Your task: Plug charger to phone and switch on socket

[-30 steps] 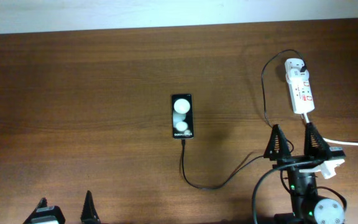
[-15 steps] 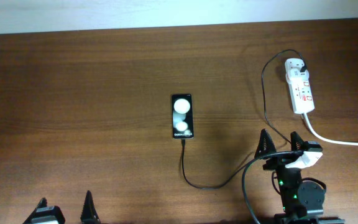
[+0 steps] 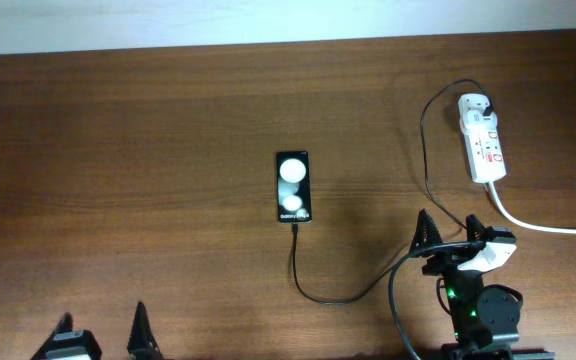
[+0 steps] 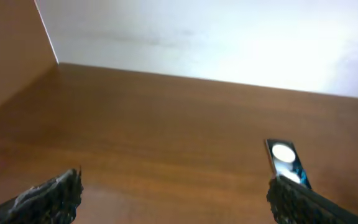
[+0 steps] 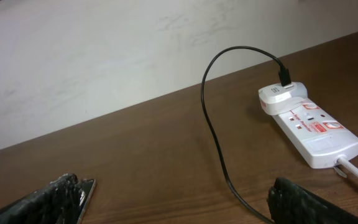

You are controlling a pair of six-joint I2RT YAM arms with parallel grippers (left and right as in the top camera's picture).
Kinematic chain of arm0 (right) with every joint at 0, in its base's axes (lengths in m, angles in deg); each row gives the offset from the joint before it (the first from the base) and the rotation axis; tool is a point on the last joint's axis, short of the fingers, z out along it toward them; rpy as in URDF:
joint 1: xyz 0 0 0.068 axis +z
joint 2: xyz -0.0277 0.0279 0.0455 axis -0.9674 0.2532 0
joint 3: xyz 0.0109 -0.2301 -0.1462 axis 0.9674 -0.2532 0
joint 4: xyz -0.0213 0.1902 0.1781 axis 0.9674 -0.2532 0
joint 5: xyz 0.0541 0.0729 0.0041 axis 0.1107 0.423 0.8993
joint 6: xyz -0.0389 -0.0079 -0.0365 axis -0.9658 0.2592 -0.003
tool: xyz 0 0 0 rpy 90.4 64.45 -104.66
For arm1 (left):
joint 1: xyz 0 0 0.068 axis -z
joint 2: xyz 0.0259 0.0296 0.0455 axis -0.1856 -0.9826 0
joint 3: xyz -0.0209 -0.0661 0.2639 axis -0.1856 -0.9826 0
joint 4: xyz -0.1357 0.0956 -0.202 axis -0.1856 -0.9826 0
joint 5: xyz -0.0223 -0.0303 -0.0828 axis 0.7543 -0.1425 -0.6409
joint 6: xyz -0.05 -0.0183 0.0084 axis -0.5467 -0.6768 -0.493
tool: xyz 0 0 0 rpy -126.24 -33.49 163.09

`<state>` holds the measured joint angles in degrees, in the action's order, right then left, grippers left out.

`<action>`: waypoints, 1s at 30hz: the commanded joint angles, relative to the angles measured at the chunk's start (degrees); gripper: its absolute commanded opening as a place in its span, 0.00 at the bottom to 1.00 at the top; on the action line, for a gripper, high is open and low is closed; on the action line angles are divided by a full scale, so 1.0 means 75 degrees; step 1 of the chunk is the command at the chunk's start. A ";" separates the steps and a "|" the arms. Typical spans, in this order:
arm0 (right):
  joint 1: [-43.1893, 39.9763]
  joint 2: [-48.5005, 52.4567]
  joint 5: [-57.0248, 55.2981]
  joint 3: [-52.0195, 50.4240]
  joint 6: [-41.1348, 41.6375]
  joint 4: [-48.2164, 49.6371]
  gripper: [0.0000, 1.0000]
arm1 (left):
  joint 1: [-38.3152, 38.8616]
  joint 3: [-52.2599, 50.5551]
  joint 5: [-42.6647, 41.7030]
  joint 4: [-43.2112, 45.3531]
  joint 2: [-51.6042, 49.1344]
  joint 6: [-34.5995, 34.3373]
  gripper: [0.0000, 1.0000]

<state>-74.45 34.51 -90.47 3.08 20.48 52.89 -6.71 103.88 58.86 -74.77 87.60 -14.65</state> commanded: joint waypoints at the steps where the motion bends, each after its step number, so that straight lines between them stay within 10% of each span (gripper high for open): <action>1: -0.0026 -0.0050 -0.0125 -0.0038 -0.0050 -0.0052 0.99 | -0.0012 -0.0839 -0.0029 0.0912 0.0026 0.0085 0.99; 14: -0.0026 -0.0050 -0.0125 -0.0038 -0.0050 -0.0050 0.99 | -0.0012 -0.5694 -0.0029 0.7769 0.0020 0.0085 0.99; 30: -0.0029 -0.0050 -0.0125 -0.0038 -0.0050 -0.0052 0.99 | -0.0012 -0.6802 -0.0691 0.7959 -0.0003 0.0656 0.99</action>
<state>-74.45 34.54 -90.49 3.10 20.48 52.83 -6.71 53.26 55.54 -14.97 87.56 -12.22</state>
